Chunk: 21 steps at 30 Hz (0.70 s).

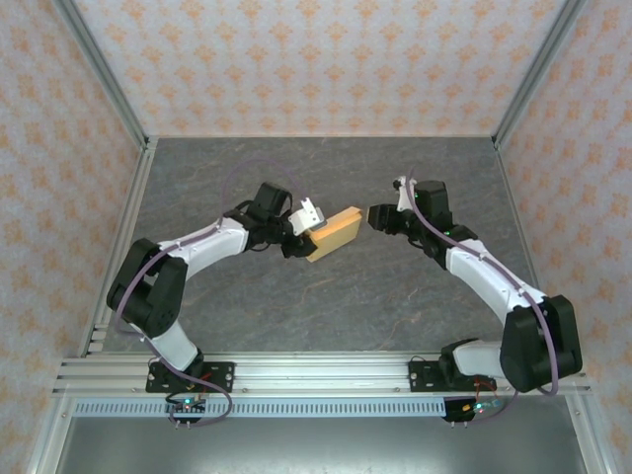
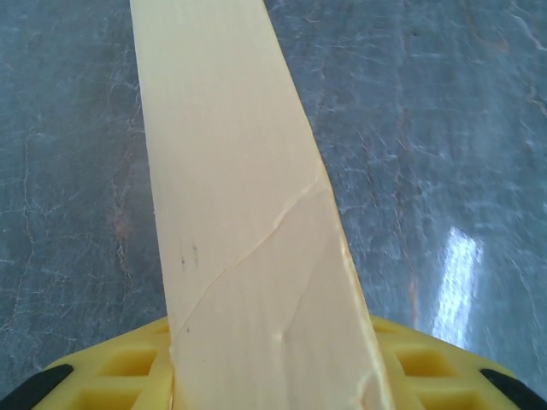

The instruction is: Fold the paper box

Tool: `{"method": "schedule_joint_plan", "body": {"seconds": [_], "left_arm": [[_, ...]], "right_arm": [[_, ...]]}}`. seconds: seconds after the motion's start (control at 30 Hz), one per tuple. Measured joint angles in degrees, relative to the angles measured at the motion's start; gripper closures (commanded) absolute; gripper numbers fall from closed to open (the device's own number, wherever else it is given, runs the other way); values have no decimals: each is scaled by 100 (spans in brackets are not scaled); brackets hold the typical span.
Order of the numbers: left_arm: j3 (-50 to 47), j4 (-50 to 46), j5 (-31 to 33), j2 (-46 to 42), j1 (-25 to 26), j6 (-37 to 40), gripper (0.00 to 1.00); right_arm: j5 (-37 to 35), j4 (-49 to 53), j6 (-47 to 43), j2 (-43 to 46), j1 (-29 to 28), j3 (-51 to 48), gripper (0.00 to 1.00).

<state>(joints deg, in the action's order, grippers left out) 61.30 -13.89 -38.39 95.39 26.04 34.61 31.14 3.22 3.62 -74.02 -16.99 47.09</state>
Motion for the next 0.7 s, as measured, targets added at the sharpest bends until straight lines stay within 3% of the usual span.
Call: {"method": "schedule_joint_plan", "body": {"seconds": [0.33,0.7], "left_arm": [[874,-1639,-752,245,-476,1462,73],[1241,-2201,-970,682,-509,2052,69]], "right_arm": [[-118,-15,-2070,35,-328,-354,56],[-28,44,-3209,-179,-323,-337,57]]}}
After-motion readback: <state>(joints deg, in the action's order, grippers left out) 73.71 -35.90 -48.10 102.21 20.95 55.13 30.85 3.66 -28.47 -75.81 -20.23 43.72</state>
